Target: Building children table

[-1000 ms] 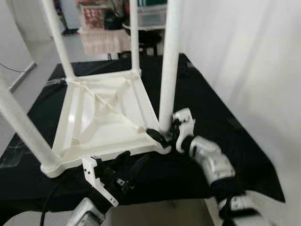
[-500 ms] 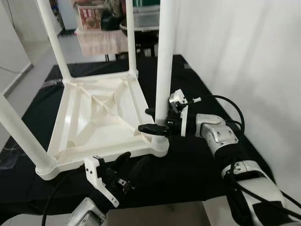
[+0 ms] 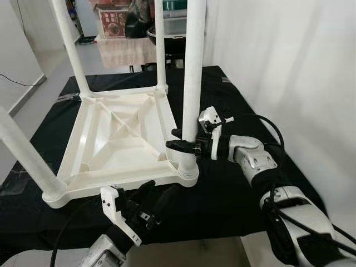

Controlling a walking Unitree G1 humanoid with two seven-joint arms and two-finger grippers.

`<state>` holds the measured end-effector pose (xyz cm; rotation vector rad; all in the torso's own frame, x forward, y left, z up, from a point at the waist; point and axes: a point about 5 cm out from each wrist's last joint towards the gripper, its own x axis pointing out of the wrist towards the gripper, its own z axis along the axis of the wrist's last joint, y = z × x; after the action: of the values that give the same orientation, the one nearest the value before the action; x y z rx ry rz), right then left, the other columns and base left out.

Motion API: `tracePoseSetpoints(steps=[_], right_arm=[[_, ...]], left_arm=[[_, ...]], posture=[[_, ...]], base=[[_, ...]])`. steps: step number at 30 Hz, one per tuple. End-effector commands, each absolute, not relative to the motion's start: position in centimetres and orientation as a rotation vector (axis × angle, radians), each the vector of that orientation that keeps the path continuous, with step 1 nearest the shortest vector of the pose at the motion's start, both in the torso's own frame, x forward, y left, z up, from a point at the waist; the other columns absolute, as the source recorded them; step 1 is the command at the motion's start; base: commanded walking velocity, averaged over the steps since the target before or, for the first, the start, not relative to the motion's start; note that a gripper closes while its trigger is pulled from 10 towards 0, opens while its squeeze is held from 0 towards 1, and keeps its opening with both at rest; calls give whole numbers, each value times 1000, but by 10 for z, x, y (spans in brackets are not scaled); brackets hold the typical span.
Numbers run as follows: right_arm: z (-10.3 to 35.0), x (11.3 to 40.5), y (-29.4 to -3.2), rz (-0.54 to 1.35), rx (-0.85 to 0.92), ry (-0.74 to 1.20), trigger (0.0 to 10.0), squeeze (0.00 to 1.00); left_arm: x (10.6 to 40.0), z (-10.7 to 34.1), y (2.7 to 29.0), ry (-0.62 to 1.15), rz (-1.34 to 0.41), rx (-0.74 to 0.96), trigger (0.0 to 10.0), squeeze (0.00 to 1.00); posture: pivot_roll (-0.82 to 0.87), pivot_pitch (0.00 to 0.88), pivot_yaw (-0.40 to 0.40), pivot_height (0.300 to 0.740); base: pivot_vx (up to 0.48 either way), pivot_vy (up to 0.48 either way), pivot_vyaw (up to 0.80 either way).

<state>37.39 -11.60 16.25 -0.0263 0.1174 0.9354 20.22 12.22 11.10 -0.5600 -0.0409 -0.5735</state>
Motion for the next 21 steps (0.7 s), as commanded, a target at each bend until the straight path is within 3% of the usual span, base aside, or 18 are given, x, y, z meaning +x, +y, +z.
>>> tracePoseSetpoints(steps=[1,3,4,14,15,16,21], right_arm=[[127,370,-128,596,-37,238,0,0],[92,327,-100,431,45,276,0,0],[88,316,-92,442,9,276,0,0],[98,340,-104,396,-31,250,0,0],[101,341,-99,426,-23,246,10000,0],[104,343,-95,463,-13,233,10000,1000],[131,352,-87,586,43,151,10000,1000]], left_arm=[[201,112,123,-42,-576,-564,10000,0],[200,113,125,-42,-575,-568,10000,0],[200,113,126,-42,-575,-567,10000,0],[200,114,125,-40,-575,-569,10000,0],[201,114,126,-45,-567,-568,10000,0],[201,114,126,-49,-562,-568,10000,0],[202,115,126,-51,-560,-570,10000,0]], posture=[[-29,0,-3,740],[-27,0,14,740],[-46,0,33,740],[-18,0,9,740],[-16,0,11,740],[-13,0,9,740],[-11,0,11,740]], base=[[0,0,0],[0,0,0],[0,0,0],[0,0,0],[0,0,0],[0,0,0],[0,0,0]])
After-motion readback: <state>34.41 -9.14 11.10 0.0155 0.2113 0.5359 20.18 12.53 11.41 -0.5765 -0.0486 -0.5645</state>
